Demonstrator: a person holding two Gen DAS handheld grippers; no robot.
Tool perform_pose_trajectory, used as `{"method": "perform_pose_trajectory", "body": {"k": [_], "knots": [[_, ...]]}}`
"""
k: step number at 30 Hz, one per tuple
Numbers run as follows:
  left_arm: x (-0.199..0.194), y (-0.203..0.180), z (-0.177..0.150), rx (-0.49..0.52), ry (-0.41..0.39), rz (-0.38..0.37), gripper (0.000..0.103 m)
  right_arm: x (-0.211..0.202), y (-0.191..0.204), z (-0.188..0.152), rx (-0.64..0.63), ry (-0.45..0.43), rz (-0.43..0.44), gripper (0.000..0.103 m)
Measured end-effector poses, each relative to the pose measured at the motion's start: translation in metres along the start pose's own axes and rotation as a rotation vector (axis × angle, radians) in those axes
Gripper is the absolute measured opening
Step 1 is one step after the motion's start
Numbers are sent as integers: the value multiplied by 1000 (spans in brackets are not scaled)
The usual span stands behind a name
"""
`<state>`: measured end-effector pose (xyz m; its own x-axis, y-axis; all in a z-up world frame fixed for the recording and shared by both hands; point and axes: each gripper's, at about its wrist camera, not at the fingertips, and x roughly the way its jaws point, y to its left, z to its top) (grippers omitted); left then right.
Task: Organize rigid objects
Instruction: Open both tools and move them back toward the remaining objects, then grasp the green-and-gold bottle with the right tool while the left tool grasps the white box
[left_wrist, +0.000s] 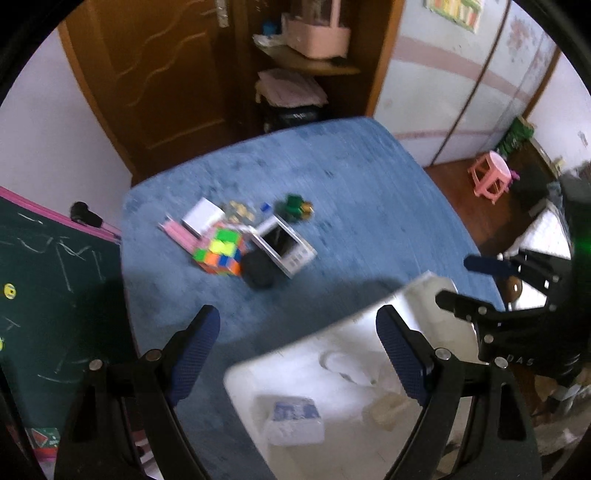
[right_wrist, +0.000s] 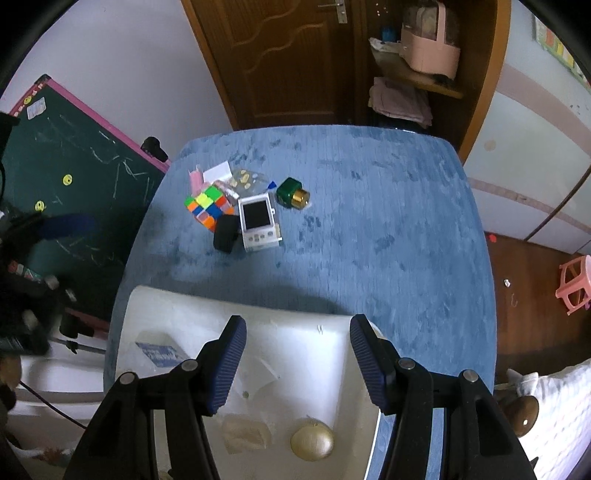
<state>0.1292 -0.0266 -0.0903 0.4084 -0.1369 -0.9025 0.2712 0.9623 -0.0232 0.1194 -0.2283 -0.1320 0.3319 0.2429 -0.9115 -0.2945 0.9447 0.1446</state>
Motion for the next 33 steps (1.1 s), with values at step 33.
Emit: {"method": "perform_pose_trajectory", "body": {"k": [33], "knots": [[200, 136, 120, 121, 206, 206, 82, 179, -24, 161, 412, 233, 109, 59]]}}
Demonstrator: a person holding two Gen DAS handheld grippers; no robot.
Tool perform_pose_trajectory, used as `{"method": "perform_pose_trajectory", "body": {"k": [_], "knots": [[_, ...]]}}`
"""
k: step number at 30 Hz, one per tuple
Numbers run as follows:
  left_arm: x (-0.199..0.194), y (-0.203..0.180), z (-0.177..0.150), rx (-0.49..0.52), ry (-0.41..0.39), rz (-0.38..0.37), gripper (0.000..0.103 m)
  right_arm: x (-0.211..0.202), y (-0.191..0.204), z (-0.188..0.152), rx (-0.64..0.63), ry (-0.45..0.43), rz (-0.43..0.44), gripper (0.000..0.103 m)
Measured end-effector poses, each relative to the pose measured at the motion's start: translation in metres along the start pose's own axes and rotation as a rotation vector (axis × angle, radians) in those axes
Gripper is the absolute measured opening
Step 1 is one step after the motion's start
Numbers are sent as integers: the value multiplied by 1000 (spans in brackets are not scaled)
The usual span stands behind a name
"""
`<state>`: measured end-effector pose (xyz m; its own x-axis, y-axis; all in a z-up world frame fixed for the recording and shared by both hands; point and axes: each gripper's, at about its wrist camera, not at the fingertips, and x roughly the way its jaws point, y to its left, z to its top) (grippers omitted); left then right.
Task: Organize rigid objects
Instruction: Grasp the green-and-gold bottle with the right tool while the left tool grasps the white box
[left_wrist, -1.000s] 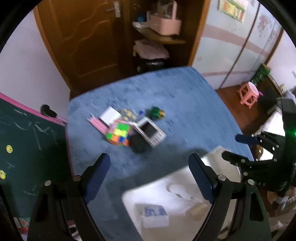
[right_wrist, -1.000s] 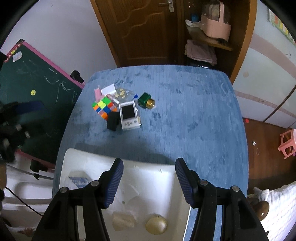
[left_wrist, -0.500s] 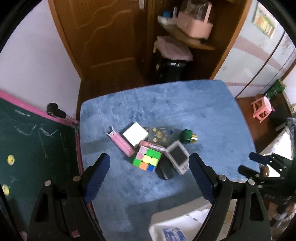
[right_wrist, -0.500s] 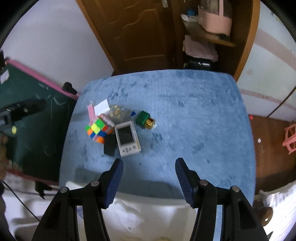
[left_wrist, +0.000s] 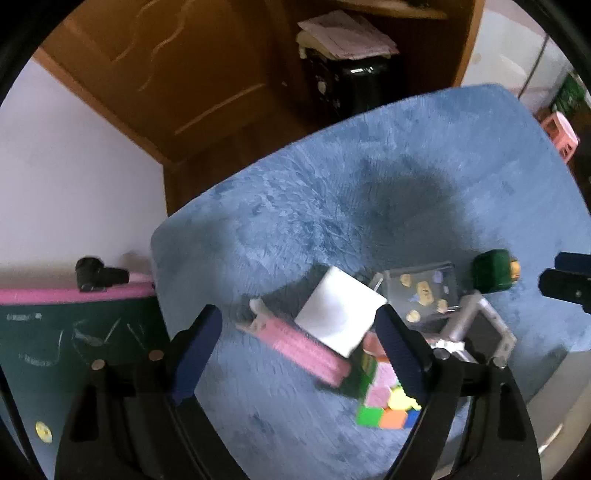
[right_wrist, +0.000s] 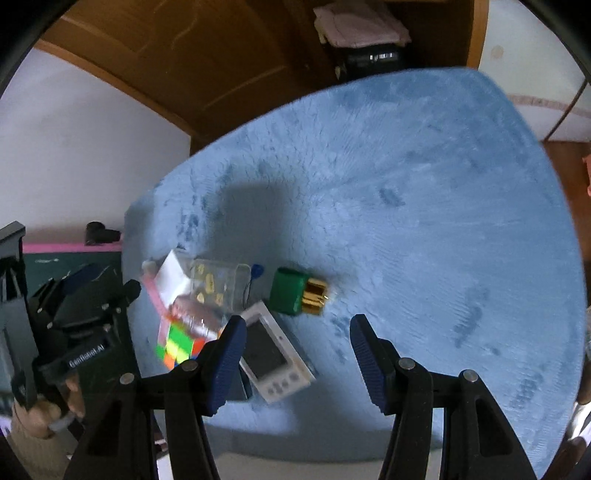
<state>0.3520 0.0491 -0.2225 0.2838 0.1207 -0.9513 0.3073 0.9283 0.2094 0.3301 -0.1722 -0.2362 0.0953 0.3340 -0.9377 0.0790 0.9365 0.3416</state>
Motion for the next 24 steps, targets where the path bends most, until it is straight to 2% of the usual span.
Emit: {"method": "perform_pose_trajectory", "body": {"k": [6, 15, 19, 22, 24], "knots": [[26, -5, 6, 94, 41, 3, 80, 37, 8, 11, 41, 41, -56, 59], [41, -12, 9, 165, 61, -81, 80, 60, 13, 17, 60, 72, -102, 59], [46, -17, 12, 195, 122, -141, 80, 66, 11, 19, 92, 99, -93, 59], [51, -32, 6, 292, 153, -112, 78, 66, 11, 20, 101, 111, -90, 59], [58, -36, 3, 319, 180, -97, 78, 66, 11, 20, 99, 110, -103, 59]]}}
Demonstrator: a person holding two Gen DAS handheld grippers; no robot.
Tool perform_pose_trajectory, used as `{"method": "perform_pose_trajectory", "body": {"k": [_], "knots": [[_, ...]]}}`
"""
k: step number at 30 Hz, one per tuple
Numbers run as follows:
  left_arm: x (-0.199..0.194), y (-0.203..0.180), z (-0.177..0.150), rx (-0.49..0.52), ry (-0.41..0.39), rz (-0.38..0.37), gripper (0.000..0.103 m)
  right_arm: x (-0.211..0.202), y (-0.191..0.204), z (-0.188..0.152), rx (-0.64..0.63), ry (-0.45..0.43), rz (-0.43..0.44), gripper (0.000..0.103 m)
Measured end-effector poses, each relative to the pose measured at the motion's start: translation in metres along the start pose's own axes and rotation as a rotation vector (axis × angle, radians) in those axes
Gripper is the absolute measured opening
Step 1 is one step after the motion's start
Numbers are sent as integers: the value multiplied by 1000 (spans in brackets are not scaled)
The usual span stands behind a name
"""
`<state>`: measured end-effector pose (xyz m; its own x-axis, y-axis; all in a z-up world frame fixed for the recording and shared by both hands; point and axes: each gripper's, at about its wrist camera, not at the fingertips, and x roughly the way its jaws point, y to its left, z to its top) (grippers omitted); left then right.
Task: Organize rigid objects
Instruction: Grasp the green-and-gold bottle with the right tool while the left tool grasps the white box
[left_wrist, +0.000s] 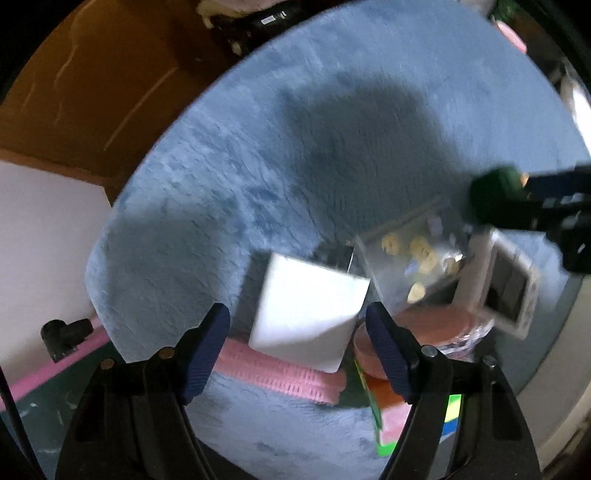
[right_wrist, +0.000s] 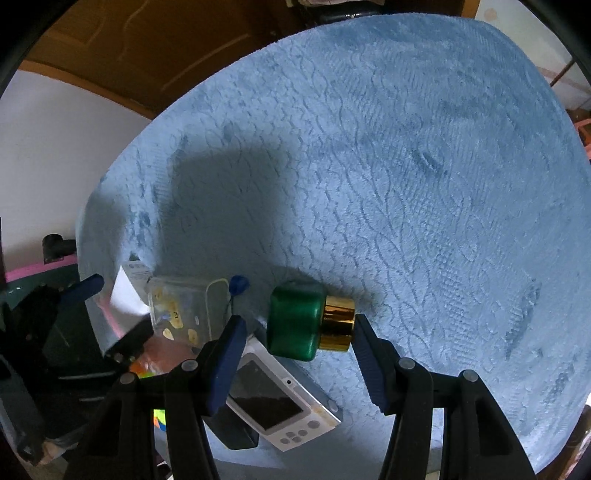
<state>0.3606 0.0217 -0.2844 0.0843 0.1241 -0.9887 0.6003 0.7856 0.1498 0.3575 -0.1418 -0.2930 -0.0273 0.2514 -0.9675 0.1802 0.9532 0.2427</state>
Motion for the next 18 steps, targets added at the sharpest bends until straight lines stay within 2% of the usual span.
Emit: {"method": "perform_pose_trajectory", "body": {"k": [2, 5, 8, 10, 11, 13, 15, 18], "knots": [[9, 1, 0, -1, 23, 11, 79, 2, 0, 1, 5, 8, -9, 59], [11, 8, 5, -39, 12, -45, 80, 7, 2, 4, 14, 15, -14, 59], [12, 10, 8, -39, -1, -59, 80, 13, 3, 9, 30, 30, -3, 58], [15, 8, 11, -23, 2, -52, 80, 15, 2, 10, 42, 32, 1, 54], [17, 9, 12, -14, 2, -49, 80, 15, 1, 11, 43, 32, -6, 43], [18, 9, 13, -4, -4, -66, 76, 14, -2, 13, 36, 36, -12, 43], [19, 11, 13, -12, -5, -111, 59, 11, -5, 13, 35, 35, -2, 43], [20, 9, 12, -25, -22, -109, 59, 7, -12, 11, 33, 35, 9, 43]]}}
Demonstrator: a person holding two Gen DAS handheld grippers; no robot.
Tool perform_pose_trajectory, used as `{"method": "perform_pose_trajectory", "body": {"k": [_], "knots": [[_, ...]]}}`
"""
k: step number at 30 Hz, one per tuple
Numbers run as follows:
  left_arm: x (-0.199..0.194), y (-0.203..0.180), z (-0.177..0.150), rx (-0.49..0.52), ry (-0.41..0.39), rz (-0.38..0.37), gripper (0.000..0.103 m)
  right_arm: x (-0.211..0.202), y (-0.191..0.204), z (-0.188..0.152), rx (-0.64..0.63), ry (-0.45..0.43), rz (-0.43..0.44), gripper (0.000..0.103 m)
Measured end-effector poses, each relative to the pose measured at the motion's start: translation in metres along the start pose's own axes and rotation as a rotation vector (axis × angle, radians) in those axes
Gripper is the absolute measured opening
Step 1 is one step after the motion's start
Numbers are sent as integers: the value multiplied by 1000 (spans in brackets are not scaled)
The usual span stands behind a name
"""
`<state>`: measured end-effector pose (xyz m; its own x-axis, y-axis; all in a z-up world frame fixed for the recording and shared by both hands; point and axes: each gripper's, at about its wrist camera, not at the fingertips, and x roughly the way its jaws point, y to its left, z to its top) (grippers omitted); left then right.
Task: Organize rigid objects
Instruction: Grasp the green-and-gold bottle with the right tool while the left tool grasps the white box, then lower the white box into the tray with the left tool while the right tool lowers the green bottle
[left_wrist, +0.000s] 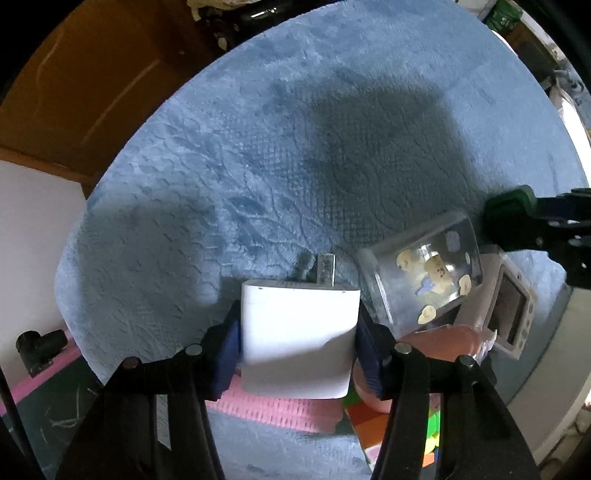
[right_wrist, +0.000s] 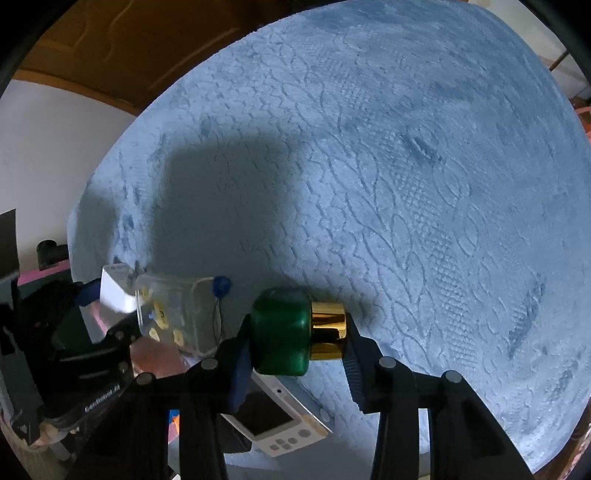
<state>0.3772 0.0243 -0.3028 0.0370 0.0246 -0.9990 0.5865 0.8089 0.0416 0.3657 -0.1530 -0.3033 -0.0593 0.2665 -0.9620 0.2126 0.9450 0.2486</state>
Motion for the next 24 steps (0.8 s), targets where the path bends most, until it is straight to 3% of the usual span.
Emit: {"method": "perform_pose_trajectory", "body": {"k": [10, 17, 24], "knots": [[-30, 3, -28, -187, -87, 8, 59, -56, -22, -30, -36, -79, 44, 43], [-110, -32, -63, -244, -198, -34, 59, -122, -38, -77, -59, -187, 95, 43], [-187, -91, -98, -194, -312, -108, 59, -179, -45, -152, -143, -313, 77, 43]]}}
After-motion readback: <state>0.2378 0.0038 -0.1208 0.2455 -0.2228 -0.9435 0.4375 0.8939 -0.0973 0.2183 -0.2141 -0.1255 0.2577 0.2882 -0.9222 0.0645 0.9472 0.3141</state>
